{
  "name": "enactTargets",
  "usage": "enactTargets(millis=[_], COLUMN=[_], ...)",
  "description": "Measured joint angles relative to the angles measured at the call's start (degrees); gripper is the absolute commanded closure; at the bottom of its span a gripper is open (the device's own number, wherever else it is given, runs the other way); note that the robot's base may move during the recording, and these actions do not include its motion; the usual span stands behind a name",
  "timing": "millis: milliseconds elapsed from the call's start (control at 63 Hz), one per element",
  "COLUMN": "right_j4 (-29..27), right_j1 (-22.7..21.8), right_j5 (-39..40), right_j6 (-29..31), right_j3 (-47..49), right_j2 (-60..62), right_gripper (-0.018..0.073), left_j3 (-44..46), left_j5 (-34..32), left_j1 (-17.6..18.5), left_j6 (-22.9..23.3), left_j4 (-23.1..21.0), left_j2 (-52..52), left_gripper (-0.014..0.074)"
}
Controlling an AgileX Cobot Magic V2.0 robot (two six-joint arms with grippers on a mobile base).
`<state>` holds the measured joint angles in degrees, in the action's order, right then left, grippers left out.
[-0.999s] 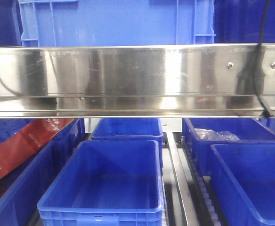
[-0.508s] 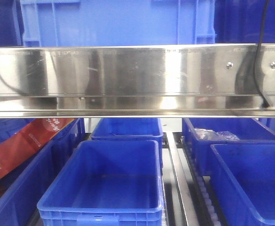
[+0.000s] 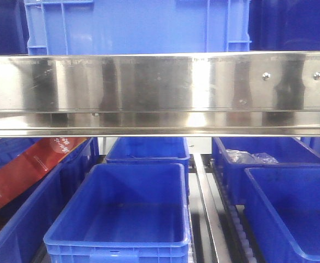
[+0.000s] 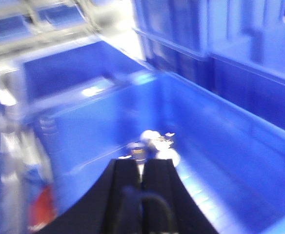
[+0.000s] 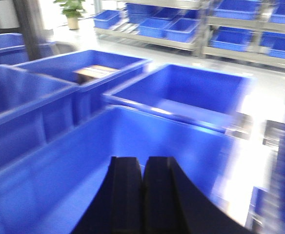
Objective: Place valve from conveyor to right shelf box
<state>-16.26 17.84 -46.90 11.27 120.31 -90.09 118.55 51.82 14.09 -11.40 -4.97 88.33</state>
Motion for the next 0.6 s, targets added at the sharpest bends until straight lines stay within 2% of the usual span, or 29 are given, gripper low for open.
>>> enactTargets(millis=[127,270,412,603], right_j4=[0.2,0.5,0.5,0.5], right_j1=[-4.4,-5.8,-6.0,-6.1], right_j5=[-1.4,-1.1,3.8,16.8], right_j6=[-0.7,-0.7,-0.7,-0.7], right_j3=[-3.1,-11.3,-25.2,-48.4], right_j2=[3.3,8.7,15.9,27.1], right_gripper=[0.0715,0.0715,0.0715,0.0715], left_j3=[-2.6,-12.5,-27.8,-51.7], left_j5=[2.2,0.5,-6.3,-19.0], left_j1=[-5.2,-10.0,-10.8,-10.8], left_j6=[3.0,4.1,4.4,4.5], left_j4=[0.0,-0.1,-0.1,-0.4], left_j2=[-4.5,-11.2,-20.1,-34.7], left_gripper=[0.0707,0.0707,0.0707,0.0707])
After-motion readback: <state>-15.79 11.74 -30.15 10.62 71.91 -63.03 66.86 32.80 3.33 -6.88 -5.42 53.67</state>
